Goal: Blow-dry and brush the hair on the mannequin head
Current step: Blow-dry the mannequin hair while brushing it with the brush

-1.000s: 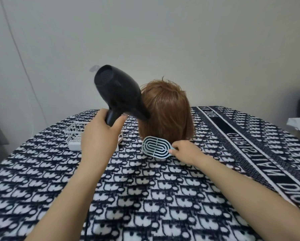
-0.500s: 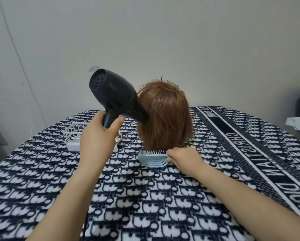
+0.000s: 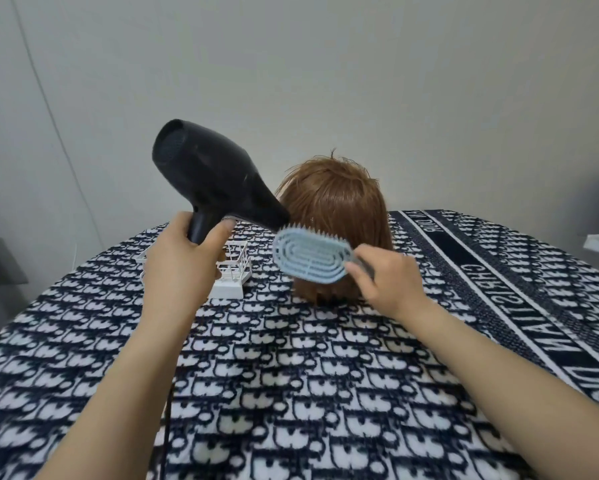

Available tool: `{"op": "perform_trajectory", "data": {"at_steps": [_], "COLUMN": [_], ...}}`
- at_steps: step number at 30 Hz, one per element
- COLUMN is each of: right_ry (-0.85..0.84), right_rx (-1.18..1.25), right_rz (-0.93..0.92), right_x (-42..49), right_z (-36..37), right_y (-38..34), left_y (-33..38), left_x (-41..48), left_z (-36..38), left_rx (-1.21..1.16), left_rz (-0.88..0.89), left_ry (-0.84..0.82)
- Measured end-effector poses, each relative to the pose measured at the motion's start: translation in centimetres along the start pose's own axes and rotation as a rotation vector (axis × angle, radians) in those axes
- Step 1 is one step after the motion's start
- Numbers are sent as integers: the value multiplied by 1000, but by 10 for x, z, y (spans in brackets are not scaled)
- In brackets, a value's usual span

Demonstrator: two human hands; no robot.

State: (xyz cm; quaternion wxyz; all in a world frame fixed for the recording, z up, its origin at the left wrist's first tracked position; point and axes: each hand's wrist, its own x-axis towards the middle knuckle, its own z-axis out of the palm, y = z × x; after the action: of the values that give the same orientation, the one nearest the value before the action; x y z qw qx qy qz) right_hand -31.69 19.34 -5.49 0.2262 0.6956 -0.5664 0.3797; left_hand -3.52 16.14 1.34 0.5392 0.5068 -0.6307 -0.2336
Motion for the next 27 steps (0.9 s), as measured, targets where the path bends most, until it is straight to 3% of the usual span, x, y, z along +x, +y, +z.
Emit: {"op": "perform_trajectory", "data": {"at_steps": [4,9,15,22,27], "right_ry": [22,-75,-217,-319,-412], "right_rx": [1,-117,-298,-356,-383], "right_rz": [332,417,357,132,124], "right_x": [40,94,121,74,36], "right_z": [-11,-20,-15,14,39], "right_y": [5,6,-5,-19,-14], "left_y": [-1,4,-4,-10,-11], "left_x": [0,-2,2,6,7], "left_z": [-2,-1,-4,-10,-10], "left_rx": [201,144,5,-13,-56], "left_rz": [68,79,54,48,28], "left_ry": [43,27,-3,14,-8]}}
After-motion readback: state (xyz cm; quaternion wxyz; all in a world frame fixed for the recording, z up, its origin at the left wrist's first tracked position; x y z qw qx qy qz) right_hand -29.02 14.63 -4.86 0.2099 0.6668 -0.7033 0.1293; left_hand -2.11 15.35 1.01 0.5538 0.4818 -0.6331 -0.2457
